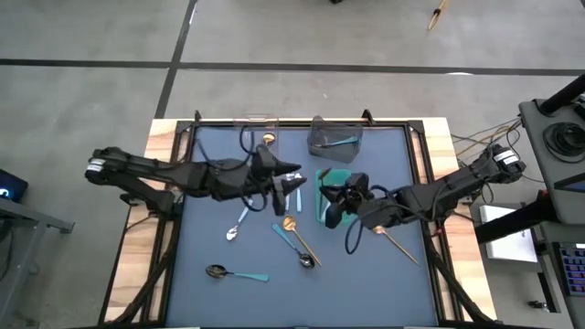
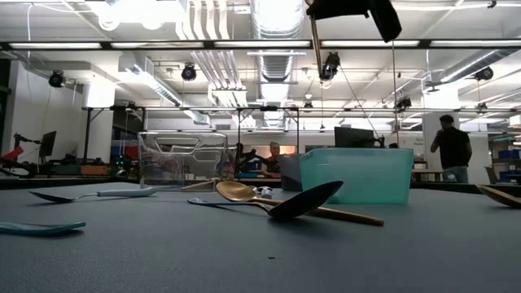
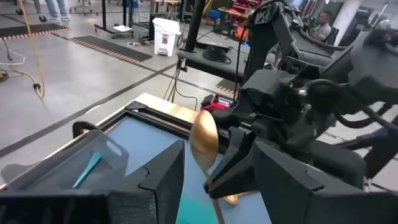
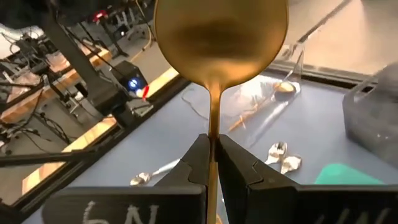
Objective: Sort silverware by color (type)
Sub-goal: Put the gold spoon into the transparent bin
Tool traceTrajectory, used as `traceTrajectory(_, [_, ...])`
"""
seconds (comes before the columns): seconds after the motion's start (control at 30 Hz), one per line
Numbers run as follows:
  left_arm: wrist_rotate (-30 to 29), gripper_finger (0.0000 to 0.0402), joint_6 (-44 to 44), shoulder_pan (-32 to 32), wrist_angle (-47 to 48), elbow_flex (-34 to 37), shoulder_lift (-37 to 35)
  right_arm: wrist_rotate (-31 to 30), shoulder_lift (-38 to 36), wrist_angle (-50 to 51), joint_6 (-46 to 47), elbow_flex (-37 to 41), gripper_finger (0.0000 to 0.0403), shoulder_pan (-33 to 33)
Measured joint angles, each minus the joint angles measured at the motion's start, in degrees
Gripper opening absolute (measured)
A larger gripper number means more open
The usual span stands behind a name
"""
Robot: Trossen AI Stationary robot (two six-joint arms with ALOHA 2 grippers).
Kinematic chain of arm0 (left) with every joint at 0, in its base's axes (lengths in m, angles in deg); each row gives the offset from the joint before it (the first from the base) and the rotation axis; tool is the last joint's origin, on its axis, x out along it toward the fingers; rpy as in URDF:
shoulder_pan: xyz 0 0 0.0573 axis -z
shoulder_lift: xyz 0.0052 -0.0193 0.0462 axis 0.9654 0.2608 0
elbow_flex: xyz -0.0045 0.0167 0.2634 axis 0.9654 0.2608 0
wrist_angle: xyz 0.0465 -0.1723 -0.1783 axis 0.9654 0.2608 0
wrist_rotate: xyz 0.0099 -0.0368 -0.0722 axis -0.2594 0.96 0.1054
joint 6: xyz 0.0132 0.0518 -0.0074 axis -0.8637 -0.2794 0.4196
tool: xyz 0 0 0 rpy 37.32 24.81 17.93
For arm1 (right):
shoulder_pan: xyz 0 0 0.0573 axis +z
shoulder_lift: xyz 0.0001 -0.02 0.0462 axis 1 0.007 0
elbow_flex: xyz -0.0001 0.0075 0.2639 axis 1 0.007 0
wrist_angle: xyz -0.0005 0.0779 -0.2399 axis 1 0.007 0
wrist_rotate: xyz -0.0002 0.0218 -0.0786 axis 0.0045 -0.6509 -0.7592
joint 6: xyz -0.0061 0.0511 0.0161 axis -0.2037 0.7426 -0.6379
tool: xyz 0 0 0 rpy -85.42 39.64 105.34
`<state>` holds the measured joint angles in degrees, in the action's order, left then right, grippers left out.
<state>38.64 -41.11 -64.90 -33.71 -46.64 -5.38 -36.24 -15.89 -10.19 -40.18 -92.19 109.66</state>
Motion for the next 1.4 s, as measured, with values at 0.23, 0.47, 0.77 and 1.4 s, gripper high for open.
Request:
traceTrajectory(0.23, [-0.01,0.017,-0.81,-0.02,-7.83,0.0,4.93,-0.75,0.04,-3.27,-5.86,0.0,0.0009,-0.14])
traceTrajectory(0.47, [-3.28,0.017,-0.81,-0.04,-10.24,0.0,7.48,-1.96,0.04,-4.78,-9.03,0.0,0.0009,-0.09])
traceTrajectory(0.77, [-5.65,0.017,-0.19,-0.35,-13.03,-0.07,9.93,-1.99,0.04,-6.94,-13.08,-0.02,0.0009,-0.09])
traceTrajectory(1.4, [-6.43,0.0028,0.52,-1.83,-16.63,-0.07,11.82,-3.57,0.07,-6.88,-13.24,-0.02,0.0012,-0.12])
